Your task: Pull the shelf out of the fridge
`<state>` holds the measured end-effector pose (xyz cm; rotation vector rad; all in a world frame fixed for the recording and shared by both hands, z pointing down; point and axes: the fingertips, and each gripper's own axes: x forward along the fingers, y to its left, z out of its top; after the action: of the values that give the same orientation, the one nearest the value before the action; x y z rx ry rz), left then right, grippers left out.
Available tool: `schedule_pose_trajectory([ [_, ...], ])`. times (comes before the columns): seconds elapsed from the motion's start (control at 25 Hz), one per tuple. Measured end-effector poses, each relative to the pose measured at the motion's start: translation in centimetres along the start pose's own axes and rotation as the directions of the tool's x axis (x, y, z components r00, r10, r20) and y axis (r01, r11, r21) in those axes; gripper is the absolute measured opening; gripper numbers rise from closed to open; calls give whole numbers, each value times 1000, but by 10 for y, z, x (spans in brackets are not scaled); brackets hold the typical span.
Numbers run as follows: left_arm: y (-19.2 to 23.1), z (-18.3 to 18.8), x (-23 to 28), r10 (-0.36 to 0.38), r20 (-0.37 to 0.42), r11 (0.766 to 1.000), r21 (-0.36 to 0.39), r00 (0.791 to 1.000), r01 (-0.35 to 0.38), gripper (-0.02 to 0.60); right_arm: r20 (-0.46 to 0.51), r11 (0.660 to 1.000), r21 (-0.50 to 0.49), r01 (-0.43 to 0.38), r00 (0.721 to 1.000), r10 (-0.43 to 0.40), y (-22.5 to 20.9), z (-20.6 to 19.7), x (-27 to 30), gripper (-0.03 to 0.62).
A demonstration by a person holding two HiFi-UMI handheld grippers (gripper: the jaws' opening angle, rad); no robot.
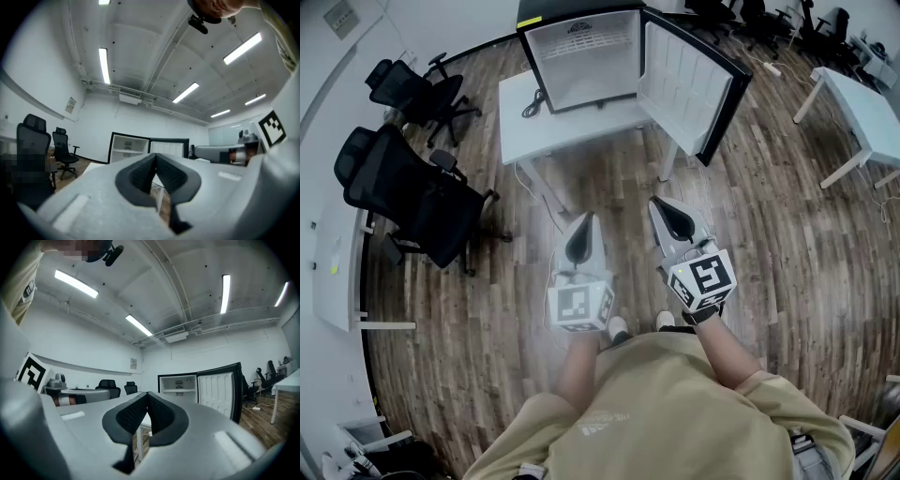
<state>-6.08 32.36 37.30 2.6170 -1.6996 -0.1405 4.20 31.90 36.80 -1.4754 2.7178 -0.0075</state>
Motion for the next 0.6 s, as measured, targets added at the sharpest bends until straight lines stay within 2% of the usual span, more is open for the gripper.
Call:
schedule_pose_trajectory([
  [0.32,31,9,-2,21,23,1000,17,1000,-21,0,16,996,74,45,999,-46,1,-4,14,6],
  [0.6,47,6,-9,-15,19,1000,12,1000,15,0,21,996,81,42,999,-44,24,-8,29,6],
])
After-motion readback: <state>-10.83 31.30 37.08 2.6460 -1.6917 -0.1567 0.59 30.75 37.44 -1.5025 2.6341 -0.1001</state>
